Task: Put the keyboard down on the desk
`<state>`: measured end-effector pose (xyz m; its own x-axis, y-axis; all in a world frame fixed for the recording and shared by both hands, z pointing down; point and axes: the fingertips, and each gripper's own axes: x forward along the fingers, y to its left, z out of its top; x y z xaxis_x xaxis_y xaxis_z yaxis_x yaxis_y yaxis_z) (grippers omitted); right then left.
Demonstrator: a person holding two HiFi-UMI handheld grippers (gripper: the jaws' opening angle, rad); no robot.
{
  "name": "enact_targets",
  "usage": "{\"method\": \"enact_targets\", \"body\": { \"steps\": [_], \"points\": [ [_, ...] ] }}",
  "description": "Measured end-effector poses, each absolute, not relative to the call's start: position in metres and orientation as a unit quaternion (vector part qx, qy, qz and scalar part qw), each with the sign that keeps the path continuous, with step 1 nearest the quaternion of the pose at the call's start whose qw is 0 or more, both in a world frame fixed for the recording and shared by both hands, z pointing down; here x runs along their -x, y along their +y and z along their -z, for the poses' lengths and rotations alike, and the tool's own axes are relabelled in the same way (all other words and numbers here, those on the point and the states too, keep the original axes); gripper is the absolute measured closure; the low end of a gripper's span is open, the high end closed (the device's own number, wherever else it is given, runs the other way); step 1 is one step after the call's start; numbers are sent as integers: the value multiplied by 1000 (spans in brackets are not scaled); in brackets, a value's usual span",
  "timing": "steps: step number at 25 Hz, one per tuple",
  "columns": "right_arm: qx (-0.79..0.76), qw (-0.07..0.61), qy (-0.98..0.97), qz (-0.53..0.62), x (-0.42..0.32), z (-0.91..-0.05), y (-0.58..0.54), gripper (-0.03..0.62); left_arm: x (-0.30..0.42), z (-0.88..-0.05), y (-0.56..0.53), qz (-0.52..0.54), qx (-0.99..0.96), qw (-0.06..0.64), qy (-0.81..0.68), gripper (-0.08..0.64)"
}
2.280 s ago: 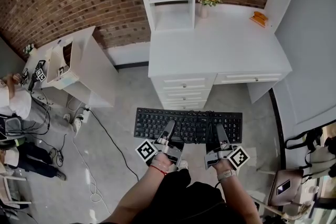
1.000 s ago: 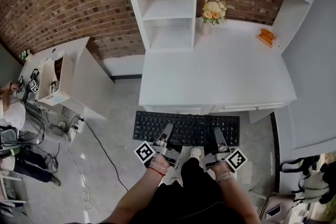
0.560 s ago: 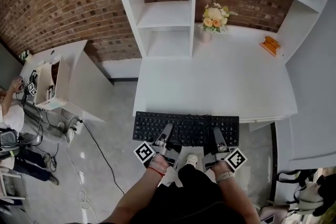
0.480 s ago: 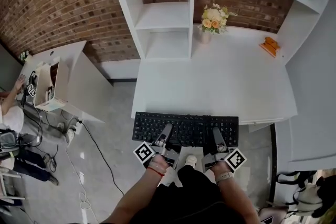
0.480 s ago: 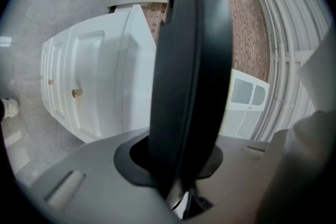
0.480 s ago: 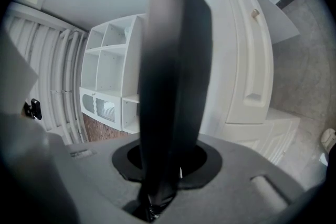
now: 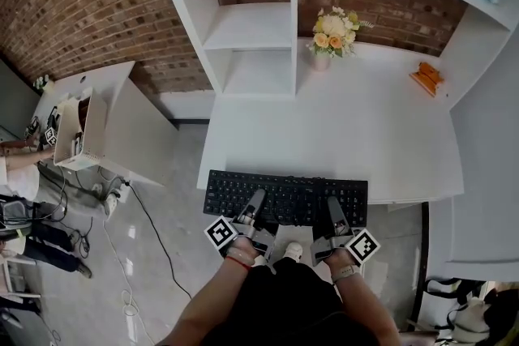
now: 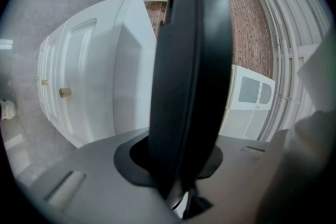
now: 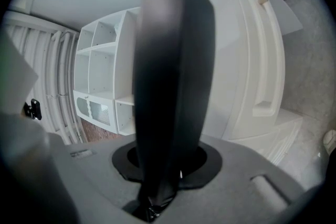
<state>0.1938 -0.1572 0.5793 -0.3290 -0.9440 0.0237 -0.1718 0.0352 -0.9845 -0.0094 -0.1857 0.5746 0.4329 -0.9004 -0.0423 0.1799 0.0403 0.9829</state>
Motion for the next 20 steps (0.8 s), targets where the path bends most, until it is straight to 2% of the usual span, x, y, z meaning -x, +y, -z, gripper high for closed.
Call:
{"method": "enact_targets", "body": {
  "steps": [20],
  "points": [
    [459,356,604,546,-206,-593,-196,511,-5,-591,-229,400,-541,664,-326,483]
  ]
}}
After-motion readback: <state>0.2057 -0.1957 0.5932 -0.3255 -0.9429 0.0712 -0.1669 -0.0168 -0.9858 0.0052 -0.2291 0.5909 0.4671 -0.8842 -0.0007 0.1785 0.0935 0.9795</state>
